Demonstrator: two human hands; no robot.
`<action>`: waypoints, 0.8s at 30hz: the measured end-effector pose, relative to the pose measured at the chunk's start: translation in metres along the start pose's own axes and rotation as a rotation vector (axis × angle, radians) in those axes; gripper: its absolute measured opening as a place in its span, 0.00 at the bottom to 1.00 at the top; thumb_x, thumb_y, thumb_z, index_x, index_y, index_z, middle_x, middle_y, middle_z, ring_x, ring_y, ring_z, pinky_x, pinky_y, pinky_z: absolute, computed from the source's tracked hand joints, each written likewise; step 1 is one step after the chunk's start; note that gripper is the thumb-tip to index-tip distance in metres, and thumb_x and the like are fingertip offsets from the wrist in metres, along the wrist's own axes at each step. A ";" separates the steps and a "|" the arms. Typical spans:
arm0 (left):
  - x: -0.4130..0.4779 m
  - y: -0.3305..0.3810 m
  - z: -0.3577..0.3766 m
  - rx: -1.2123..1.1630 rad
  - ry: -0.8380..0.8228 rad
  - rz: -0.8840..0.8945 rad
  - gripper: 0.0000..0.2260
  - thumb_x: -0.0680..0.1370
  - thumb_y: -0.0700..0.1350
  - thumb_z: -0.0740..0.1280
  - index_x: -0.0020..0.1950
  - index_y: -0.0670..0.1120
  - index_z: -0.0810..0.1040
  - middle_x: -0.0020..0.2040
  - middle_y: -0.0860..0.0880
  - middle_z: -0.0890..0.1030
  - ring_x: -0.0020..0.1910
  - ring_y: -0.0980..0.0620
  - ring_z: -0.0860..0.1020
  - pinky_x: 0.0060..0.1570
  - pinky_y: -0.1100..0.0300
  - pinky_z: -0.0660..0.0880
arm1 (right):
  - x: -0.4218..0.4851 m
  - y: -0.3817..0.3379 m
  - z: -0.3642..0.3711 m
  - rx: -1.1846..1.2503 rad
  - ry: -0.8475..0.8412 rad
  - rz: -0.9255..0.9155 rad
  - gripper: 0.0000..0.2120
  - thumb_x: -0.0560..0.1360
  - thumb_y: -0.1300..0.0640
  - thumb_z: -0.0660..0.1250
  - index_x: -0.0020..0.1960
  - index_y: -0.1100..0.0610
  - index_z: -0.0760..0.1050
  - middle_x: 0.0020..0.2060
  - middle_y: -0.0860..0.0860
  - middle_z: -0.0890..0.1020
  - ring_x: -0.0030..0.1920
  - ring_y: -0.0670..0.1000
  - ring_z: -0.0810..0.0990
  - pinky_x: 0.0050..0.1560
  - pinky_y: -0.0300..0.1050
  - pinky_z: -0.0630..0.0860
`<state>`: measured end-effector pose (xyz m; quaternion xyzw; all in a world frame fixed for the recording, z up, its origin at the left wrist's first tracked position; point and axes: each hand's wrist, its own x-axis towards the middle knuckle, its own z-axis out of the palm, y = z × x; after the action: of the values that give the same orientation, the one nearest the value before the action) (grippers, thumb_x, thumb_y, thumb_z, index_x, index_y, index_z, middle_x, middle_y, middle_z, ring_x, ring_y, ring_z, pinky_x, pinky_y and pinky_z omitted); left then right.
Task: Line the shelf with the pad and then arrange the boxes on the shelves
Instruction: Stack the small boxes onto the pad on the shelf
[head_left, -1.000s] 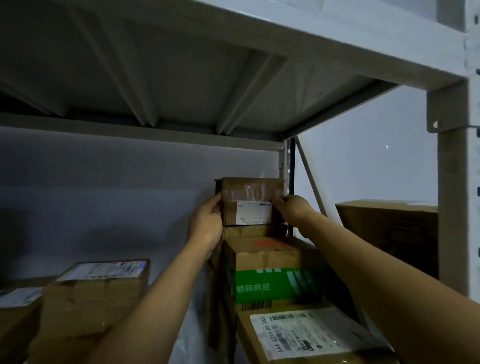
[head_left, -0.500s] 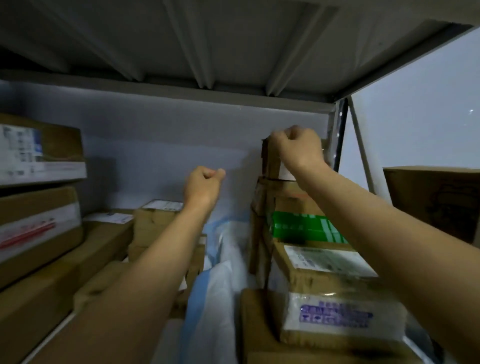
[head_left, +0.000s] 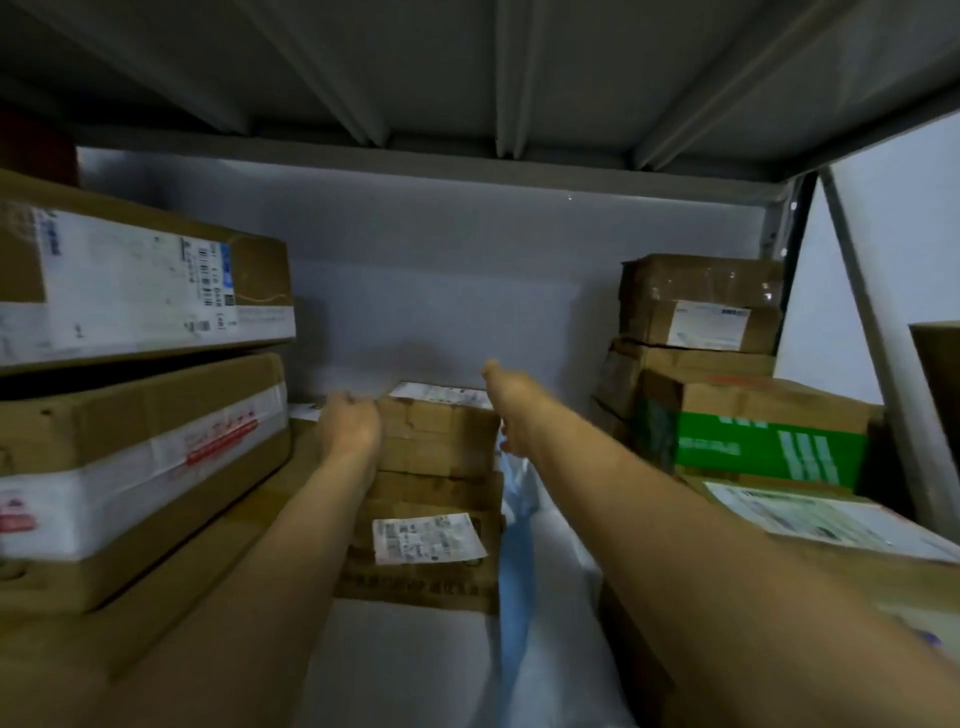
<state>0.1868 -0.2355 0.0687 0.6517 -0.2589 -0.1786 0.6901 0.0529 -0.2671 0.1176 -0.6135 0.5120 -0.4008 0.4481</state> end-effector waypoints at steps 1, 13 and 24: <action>0.004 -0.004 0.001 -0.024 -0.023 -0.006 0.16 0.82 0.44 0.55 0.68 0.41 0.71 0.65 0.40 0.74 0.62 0.40 0.72 0.61 0.50 0.69 | 0.009 0.012 0.007 -0.007 0.021 0.008 0.28 0.80 0.44 0.50 0.72 0.62 0.63 0.72 0.60 0.66 0.69 0.63 0.66 0.70 0.57 0.63; 0.002 -0.023 0.015 -0.101 -0.194 -0.054 0.16 0.82 0.51 0.53 0.68 0.48 0.67 0.58 0.46 0.75 0.53 0.47 0.73 0.52 0.52 0.70 | 0.012 0.053 0.007 0.225 0.030 0.235 0.23 0.79 0.38 0.51 0.60 0.55 0.71 0.41 0.53 0.72 0.41 0.52 0.70 0.49 0.49 0.66; -0.025 -0.003 0.003 -0.272 -0.160 -0.084 0.07 0.82 0.51 0.54 0.55 0.49 0.62 0.40 0.52 0.69 0.37 0.56 0.68 0.37 0.59 0.65 | 0.000 0.061 0.011 0.503 0.066 0.162 0.30 0.66 0.40 0.70 0.62 0.51 0.66 0.54 0.56 0.75 0.55 0.57 0.75 0.44 0.50 0.80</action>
<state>0.1647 -0.2236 0.0623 0.5460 -0.2591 -0.2922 0.7412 0.0471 -0.2698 0.0557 -0.4266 0.4581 -0.4982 0.6000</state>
